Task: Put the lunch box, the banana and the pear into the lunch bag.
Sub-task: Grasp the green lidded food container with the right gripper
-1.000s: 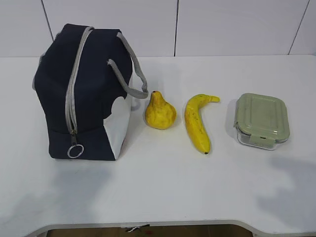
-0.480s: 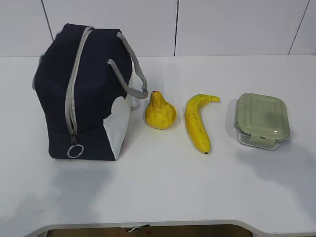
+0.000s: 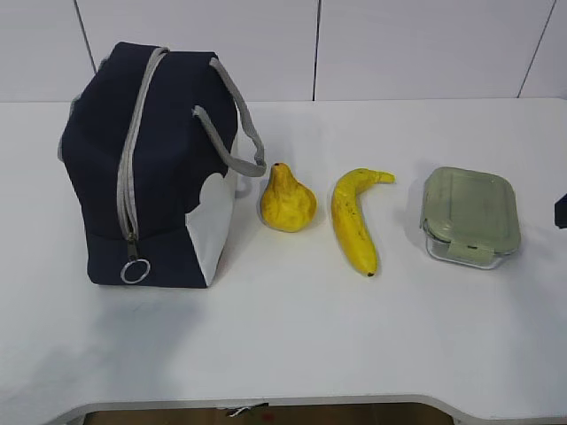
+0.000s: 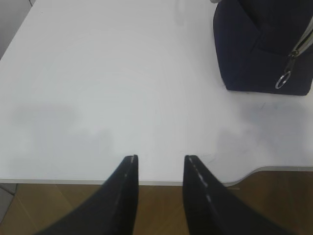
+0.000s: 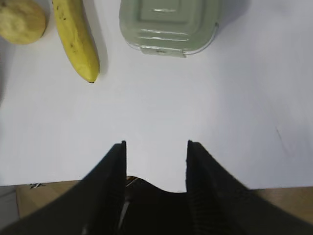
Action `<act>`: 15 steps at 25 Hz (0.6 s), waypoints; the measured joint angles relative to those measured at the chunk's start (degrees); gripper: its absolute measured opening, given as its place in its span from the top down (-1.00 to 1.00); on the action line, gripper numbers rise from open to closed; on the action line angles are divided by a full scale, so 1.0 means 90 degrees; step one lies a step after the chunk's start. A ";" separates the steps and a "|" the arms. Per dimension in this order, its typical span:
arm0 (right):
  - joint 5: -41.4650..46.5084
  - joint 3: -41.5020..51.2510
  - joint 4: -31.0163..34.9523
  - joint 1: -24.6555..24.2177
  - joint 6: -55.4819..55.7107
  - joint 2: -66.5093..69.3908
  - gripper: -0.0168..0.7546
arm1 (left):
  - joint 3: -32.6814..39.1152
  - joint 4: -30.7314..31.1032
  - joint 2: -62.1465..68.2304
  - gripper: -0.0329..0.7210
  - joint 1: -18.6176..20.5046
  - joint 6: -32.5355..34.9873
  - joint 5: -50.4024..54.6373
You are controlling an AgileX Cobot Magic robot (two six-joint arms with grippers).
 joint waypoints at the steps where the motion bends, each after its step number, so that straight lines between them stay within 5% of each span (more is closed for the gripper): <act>1: 0.0070 -0.0129 0.0024 0.0000 -0.0061 0.0149 0.07 | 0.0000 0.0000 0.0000 0.29 0.0000 0.0000 0.0000; 7: 0.0215 -0.0527 0.0774 -0.0331 -0.0862 0.0765 0.08 | 0.0000 -0.0010 0.0000 0.29 0.0000 0.0000 0.0000; 15: 0.1226 -0.0559 0.3228 -0.2313 -0.3507 0.1156 0.09 | 0.0000 -0.0010 0.0000 0.29 0.0000 0.0000 0.0000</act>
